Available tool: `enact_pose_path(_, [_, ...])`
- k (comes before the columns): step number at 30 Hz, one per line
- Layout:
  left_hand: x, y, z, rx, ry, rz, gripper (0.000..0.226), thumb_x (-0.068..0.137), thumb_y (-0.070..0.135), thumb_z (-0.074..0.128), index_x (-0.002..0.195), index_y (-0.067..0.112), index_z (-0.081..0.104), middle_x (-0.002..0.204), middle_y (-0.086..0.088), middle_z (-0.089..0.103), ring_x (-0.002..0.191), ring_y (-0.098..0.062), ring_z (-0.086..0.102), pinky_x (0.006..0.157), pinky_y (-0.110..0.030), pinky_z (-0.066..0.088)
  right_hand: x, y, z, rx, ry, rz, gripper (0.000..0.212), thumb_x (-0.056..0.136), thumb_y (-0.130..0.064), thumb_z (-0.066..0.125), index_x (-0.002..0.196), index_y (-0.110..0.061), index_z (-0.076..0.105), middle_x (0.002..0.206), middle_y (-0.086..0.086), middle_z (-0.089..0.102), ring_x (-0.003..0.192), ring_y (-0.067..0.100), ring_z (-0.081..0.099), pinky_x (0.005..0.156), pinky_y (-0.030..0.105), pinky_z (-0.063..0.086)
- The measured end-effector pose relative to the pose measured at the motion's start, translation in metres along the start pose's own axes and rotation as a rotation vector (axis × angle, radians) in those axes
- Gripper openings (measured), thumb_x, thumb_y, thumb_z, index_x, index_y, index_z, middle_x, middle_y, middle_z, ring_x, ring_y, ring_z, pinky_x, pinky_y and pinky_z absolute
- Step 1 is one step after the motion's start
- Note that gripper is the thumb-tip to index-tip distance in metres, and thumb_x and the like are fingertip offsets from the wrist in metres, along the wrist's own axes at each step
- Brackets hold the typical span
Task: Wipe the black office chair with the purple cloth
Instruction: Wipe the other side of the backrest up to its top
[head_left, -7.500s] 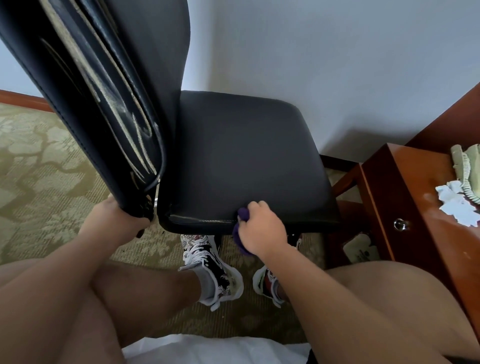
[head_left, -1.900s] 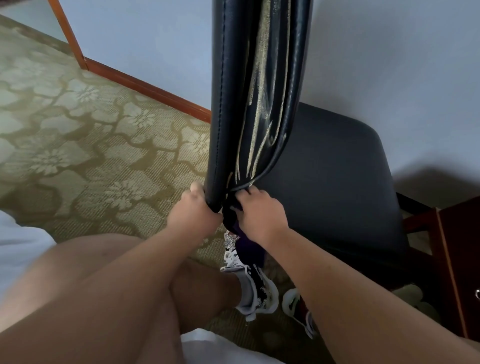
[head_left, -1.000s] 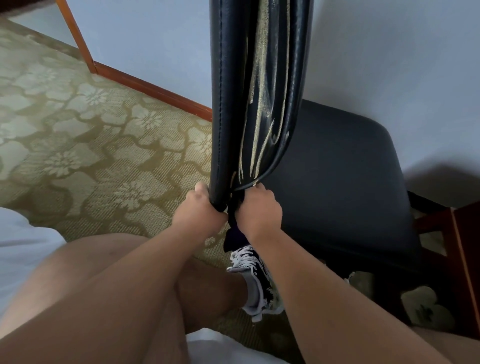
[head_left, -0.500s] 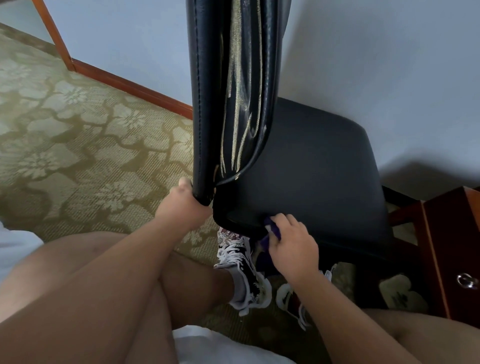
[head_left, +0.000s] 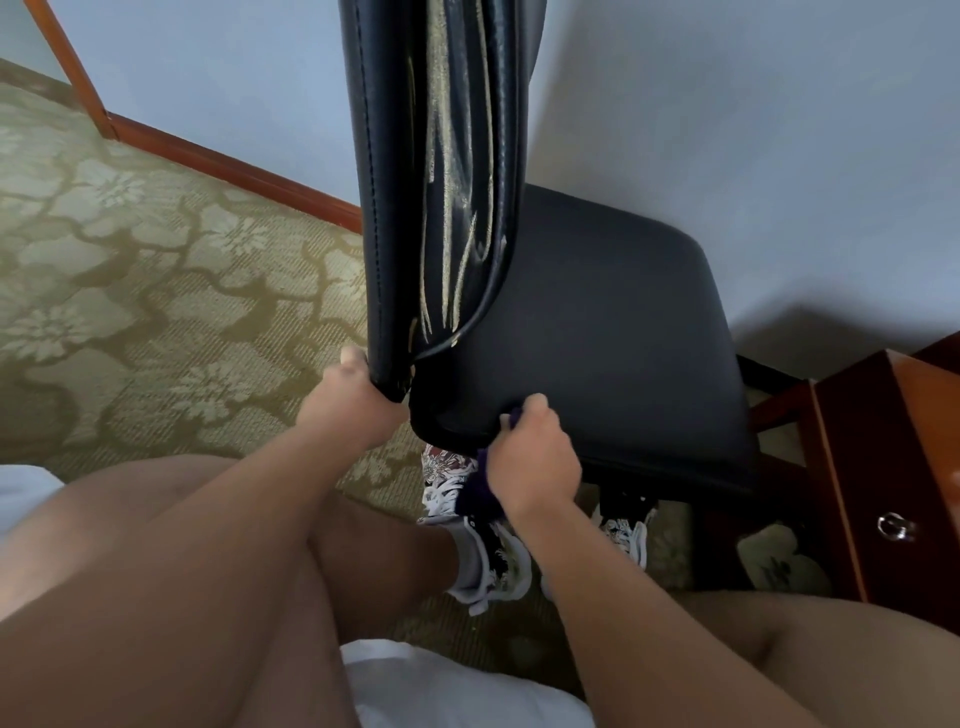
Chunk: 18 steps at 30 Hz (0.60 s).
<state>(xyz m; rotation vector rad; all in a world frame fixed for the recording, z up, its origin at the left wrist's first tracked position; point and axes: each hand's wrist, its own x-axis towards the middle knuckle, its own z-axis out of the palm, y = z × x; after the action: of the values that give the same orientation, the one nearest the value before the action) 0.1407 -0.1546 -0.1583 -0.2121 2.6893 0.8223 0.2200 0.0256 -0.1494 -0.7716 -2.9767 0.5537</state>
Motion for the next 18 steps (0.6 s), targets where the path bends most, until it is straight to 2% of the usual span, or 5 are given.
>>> enact_pose_path(3, [0.002,-0.002,0.002,-0.001,-0.001,-0.002,0.053,0.079,0.046,0.061,0.122,0.019,0.042,0.11,-0.005,0.047,0.09,-0.03,0.057,0.076,-0.043,0.052,0.0,-0.028,0.009,-0.067,-0.055,-0.11,0.02,0.102,-0.036,0.046,0.107,-0.017,0.041,0.112,0.007,0.057,0.099,0.032,0.061,0.063,0.036,0.038])
enact_pose_path(7, [0.01,-0.005,0.001,-0.005,0.014,0.001,0.051,0.076,0.036,0.066,0.119,0.019,0.045,0.111,-0.007,0.048,0.086,-0.029,0.056,0.07,-0.039,0.048,-0.002,-0.051,0.011,-0.097,-0.15,-0.241,0.035,0.098,-0.041,0.05,0.118,-0.013,0.04,0.117,0.009,0.05,0.103,0.03,0.055,0.066,0.037,0.039])
enact_pose_path(13, [0.018,-0.004,-0.005,-0.055,0.03,-0.031,0.041,0.083,0.034,0.062,0.116,0.018,0.044,0.11,-0.005,0.046,0.078,-0.025,0.053,0.067,-0.038,0.044,-0.003,-0.037,0.001,-0.139,-0.308,-0.457,0.064,0.09,-0.036,0.06,0.143,-0.015,0.032,0.128,0.008,0.04,0.115,0.03,0.045,0.088,0.042,0.046])
enact_pose_path(15, [0.019,-0.004,-0.006,-0.063,0.025,-0.026,0.04,0.083,0.036,0.061,0.115,0.019,0.043,0.112,-0.005,0.046,0.074,-0.02,0.051,0.066,-0.038,0.043,-0.002,-0.016,-0.003,-0.174,-0.244,-0.508,0.059,0.096,-0.036,0.055,0.148,-0.022,0.031,0.129,0.006,0.042,0.113,0.029,0.047,0.087,0.042,0.047])
enact_pose_path(18, [0.019,-0.005,-0.007,-0.029,-0.005,0.01,0.051,0.079,0.047,0.057,0.121,0.019,0.046,0.114,-0.004,0.045,0.079,-0.02,0.052,0.069,-0.04,0.049,-0.004,0.02,-0.01,-0.167,-0.138,-0.472,0.039,0.097,-0.039,0.052,0.135,-0.031,0.043,0.118,0.001,0.046,0.101,0.026,0.052,0.08,0.042,0.05])
